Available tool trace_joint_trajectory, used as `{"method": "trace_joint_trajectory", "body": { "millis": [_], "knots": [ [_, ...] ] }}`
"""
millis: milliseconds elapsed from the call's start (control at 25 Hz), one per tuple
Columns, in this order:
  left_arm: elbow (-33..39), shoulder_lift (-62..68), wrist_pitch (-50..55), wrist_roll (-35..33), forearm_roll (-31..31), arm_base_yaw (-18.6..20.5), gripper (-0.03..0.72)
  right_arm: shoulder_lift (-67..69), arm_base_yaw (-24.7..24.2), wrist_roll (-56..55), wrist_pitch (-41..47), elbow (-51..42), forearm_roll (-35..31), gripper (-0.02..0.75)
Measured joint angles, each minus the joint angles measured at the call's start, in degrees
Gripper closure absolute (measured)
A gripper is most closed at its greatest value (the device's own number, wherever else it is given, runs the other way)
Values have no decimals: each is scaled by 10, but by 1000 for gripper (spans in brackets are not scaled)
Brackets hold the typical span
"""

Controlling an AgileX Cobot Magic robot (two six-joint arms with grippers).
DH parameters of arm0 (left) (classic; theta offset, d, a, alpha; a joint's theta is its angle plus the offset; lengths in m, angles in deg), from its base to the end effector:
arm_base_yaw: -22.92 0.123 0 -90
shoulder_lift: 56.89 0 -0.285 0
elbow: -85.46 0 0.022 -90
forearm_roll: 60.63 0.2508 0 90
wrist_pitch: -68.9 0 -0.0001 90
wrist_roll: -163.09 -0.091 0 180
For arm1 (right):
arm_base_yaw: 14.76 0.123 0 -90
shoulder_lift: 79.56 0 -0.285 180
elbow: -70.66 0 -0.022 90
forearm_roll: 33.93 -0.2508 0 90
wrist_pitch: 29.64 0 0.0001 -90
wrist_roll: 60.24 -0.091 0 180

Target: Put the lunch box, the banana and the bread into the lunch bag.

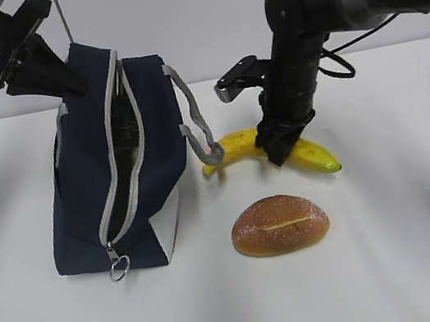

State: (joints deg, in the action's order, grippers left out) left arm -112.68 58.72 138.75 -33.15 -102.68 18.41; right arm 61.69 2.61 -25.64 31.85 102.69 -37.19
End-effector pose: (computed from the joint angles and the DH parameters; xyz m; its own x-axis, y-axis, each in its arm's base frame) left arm 0.3917 -0.0883 0.3022 -0.9481 0.0609 -0.3120 0.2466 0.7604 -0.6008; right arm 0.4577 0.1479 0.1499 -0.6227 -0.7654 -0.1628 -0.7699 0.6364 -0.0471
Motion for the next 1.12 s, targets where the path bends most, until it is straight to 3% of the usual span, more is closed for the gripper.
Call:
{"method": "trace_joint_trajectory", "body": {
  "millis": [360,560,680,960,1120],
  "knots": [
    [0,0,0,0,0,0,690,-68,-98,-44,79,0,22,449],
    [0,0,0,0,0,0,690,-152,-126,-79,86,0,-8,449],
    [0,0,0,0,0,1,690,-202,-127,-94,89,0,-73,449],
    [0,0,0,0,0,1,690,-246,-127,-103,96,1,-310,449],
    [0,0,0,0,0,1,690,-244,-127,-122,96,1,-401,449]
  ]
}}
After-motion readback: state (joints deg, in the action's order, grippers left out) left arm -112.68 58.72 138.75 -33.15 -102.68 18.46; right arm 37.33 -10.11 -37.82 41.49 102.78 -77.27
